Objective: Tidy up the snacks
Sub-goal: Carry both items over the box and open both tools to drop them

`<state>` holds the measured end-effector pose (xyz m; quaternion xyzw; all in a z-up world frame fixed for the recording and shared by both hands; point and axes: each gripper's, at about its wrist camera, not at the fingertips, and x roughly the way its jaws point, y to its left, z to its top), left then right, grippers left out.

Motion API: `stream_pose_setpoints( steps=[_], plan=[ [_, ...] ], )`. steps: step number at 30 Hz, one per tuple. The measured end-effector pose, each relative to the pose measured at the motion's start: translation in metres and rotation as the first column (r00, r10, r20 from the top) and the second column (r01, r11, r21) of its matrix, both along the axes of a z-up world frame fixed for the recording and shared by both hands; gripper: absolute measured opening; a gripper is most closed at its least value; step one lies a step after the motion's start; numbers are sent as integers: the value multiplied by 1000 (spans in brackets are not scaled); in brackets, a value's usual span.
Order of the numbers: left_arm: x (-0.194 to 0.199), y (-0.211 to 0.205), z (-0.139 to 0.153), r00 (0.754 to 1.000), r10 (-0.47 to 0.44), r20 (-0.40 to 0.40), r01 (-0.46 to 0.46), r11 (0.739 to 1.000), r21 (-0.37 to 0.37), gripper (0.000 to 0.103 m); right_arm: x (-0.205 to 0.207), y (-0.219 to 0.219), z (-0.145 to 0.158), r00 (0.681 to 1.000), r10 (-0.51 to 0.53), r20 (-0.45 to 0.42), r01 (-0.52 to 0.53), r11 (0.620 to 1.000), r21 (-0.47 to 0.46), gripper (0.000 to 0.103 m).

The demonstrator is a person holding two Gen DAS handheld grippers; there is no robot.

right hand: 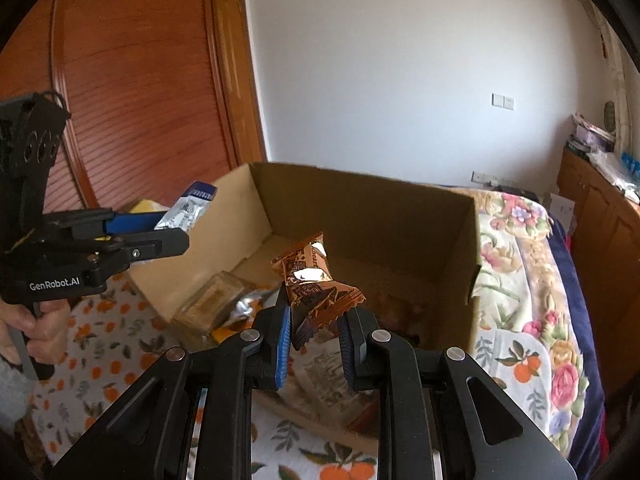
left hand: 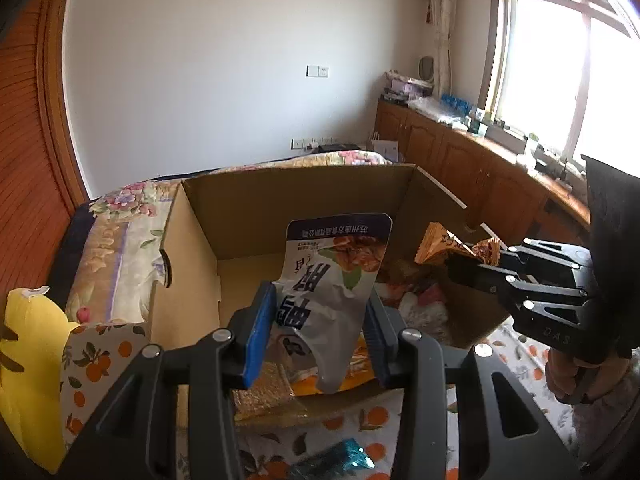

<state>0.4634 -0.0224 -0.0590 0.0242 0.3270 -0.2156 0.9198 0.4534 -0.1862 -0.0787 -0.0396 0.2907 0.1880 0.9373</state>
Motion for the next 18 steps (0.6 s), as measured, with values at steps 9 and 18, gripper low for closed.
stream_pose_setpoints(
  steps=[9, 18],
  plan=[
    [14, -1, -18, 999, -2, -38, 3, 1000, 23, 41, 10, -1, -12, 999, -8, -38, 7, 1000, -17, 19],
    [10, -5, -19, 999, 11, -51, -8, 999, 50, 43, 11, 5, -12, 999, -23, -36, 21, 999, -37, 23]
  ],
)
